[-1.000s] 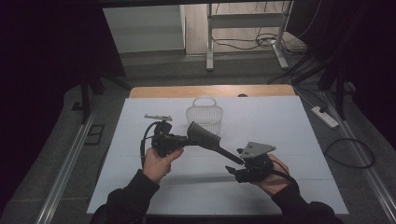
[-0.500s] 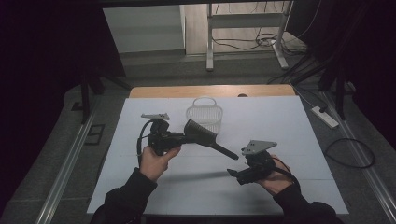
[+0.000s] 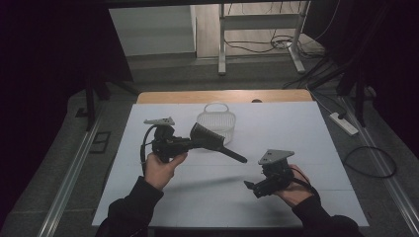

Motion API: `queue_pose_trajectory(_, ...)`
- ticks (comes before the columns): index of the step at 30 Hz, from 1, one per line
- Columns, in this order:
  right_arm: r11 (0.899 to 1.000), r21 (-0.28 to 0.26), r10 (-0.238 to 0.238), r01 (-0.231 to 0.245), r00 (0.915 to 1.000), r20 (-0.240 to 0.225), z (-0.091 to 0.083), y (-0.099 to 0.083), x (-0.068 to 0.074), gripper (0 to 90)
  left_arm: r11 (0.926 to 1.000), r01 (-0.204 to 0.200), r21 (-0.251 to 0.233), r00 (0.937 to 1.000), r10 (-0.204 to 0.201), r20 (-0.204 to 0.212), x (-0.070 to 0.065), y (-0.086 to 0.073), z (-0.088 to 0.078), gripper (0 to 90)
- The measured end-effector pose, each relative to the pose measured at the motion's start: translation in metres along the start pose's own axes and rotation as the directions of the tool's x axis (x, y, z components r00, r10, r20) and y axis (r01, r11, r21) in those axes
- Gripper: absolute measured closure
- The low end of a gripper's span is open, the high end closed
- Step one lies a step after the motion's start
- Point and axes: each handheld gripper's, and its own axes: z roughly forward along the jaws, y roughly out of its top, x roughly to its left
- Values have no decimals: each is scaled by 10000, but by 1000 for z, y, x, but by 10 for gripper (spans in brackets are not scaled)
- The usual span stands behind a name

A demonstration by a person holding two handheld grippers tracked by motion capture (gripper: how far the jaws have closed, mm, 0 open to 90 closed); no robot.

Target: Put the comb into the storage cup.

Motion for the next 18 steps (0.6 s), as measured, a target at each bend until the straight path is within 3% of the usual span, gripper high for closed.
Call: queue_pose_trajectory(18, 9994, 254, 219, -216, 9997, -110, -10, -11, -6, 0, 9993, -86, -375, 9993, 73, -370, 4, 13, -19, 830)
